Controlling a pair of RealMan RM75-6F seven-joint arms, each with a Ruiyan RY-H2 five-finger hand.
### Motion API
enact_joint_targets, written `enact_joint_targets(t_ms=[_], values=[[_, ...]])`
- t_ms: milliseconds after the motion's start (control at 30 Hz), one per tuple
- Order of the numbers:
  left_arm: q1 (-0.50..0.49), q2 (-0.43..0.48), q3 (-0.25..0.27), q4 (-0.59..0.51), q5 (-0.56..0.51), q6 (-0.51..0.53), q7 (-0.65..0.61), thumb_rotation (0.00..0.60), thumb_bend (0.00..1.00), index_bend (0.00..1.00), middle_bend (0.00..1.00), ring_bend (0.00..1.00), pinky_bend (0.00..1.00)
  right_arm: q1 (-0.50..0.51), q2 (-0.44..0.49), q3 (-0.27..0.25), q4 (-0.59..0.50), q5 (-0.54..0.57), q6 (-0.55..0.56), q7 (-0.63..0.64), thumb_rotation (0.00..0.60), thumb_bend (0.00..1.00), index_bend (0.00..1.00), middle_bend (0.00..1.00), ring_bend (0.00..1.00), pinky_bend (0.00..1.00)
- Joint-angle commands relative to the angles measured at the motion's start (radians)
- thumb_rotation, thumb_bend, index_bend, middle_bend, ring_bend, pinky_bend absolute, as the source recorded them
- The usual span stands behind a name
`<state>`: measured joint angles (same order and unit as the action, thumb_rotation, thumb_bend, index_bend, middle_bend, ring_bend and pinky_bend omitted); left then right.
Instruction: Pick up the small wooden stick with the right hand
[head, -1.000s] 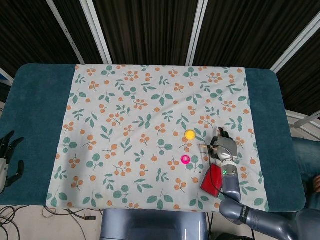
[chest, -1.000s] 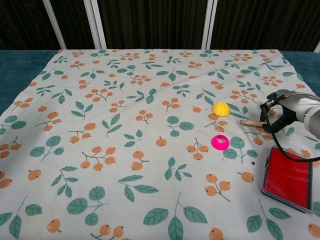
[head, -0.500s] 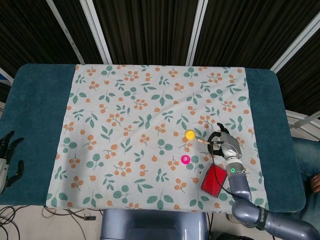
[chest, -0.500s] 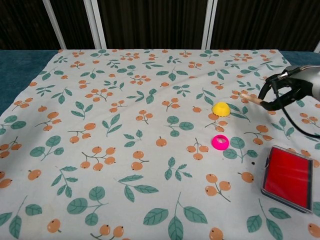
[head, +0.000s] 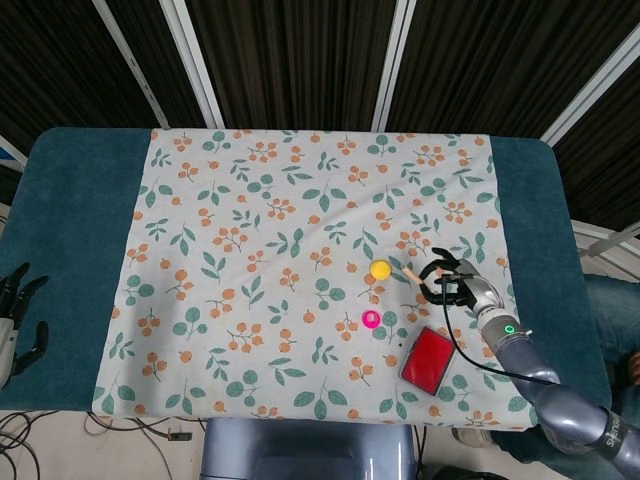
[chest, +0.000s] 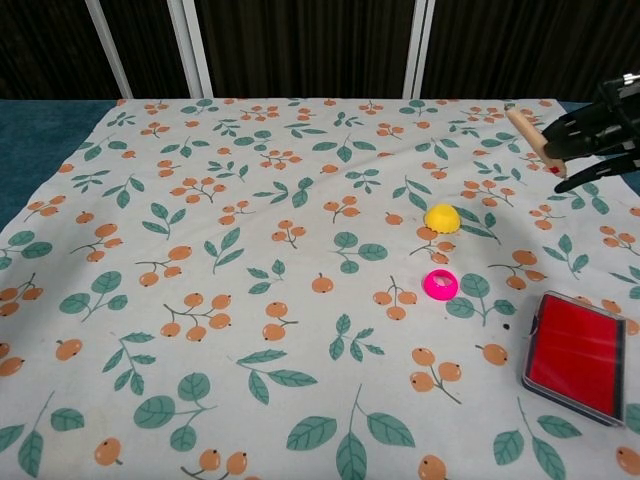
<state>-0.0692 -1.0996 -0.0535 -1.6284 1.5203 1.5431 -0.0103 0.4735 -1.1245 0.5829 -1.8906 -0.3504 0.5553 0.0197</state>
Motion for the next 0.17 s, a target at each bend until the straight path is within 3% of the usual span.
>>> enact_joint_targets(t_ms=[33, 167], values=[[0.000, 0.000, 0.000, -0.001, 0.000, 0.001, 0.000, 0.600, 0.55, 0.14, 0.00, 0.06, 0.04, -0.056, 0.091, 0.080, 0.002, -0.005, -0.209, 0.160, 0.600, 0.51, 0.62, 0.07, 0.09, 0.23], [0.000, 0.000, 0.000, 0.000, 0.001, 0.001, -0.001, 0.600, 0.55, 0.14, 0.00, 0.06, 0.04, -0.098, 0.111, 0.134, 0.037, -0.058, -0.340, 0.247, 0.600, 0.51, 0.62, 0.07, 0.09, 0.23]])
